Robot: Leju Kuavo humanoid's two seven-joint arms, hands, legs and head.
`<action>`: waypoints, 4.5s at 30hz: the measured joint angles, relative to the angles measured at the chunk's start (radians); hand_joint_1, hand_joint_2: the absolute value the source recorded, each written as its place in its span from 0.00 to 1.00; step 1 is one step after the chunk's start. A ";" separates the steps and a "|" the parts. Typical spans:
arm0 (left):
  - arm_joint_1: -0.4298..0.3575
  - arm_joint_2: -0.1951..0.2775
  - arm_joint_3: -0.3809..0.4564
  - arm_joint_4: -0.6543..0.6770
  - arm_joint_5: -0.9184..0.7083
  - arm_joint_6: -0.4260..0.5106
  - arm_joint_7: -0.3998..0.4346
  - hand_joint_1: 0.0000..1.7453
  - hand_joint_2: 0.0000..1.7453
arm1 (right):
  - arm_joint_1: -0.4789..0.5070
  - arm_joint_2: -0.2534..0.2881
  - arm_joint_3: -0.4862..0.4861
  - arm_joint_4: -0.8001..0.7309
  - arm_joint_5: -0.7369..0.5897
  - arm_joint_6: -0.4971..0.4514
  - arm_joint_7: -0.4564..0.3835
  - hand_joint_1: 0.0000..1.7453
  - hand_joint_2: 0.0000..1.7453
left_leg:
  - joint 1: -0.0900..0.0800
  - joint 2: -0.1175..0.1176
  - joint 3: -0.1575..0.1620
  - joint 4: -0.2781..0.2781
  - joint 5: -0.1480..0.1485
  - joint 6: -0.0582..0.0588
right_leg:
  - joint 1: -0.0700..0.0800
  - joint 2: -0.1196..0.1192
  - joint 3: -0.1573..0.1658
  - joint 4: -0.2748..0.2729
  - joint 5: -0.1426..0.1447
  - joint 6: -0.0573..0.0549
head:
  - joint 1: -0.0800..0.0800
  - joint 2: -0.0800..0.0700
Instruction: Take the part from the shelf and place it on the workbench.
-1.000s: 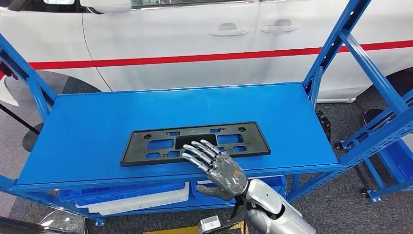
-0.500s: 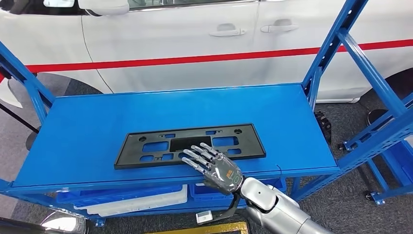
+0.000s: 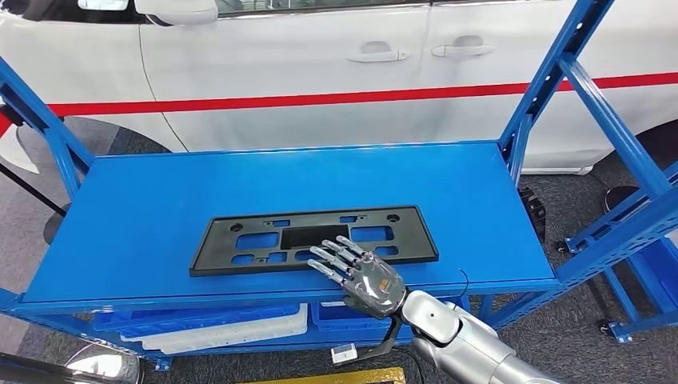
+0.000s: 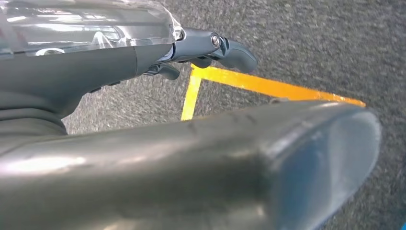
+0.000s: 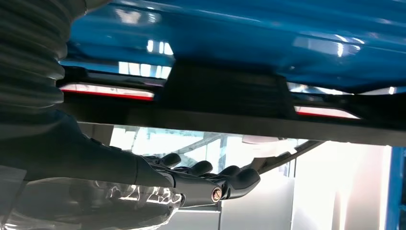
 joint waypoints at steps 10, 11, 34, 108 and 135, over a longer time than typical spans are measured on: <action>-0.002 -0.002 0.000 0.000 0.001 -0.003 -0.003 0.00 0.00 | -0.029 0.003 0.005 0.005 -0.081 0.001 -0.033 0.00 1.00 | 0.015 -0.007 0.003 -0.005 0.011 0.004 | -0.031 0.008 -0.043 0.116 -0.036 0.036 | 0.000 0.000; -0.002 -0.003 0.000 0.000 0.001 -0.003 -0.003 0.00 0.00 | -0.039 0.006 0.004 0.005 -0.088 0.001 -0.035 0.00 1.00 | 0.015 -0.007 0.000 0.004 0.007 -0.003 | -0.031 0.008 -0.017 0.062 -0.019 0.034 | 0.000 0.000; 0.001 -0.004 0.000 0.000 0.008 -0.008 -0.011 0.00 0.00 | -0.083 -0.062 0.028 -0.015 -0.093 0.020 -0.073 0.00 1.00 | 0.010 -0.013 0.003 -0.021 0.021 0.010 | -0.014 0.001 -0.005 0.048 -0.054 0.016 | 0.000 0.000; 0.001 -0.003 -0.007 0.000 0.009 -0.025 -0.144 0.00 1.00 | 0.085 -0.082 -0.283 -0.498 -1.267 0.740 -0.392 1.00 1.00 | -0.004 -0.001 0.017 0.008 -0.019 -0.001 | -0.003 0.001 -0.016 0.003 0.006 0.001 | 0.000 0.000; -0.005 0.011 -0.030 0.000 -0.051 -0.067 -0.106 0.00 1.00 | 0.156 -0.092 -0.282 -0.868 -1.439 0.825 -0.369 1.00 1.00 | 0.003 0.008 -0.058 0.008 0.054 0.013 | -0.018 0.014 0.053 0.069 -0.084 0.027 | 0.000 0.000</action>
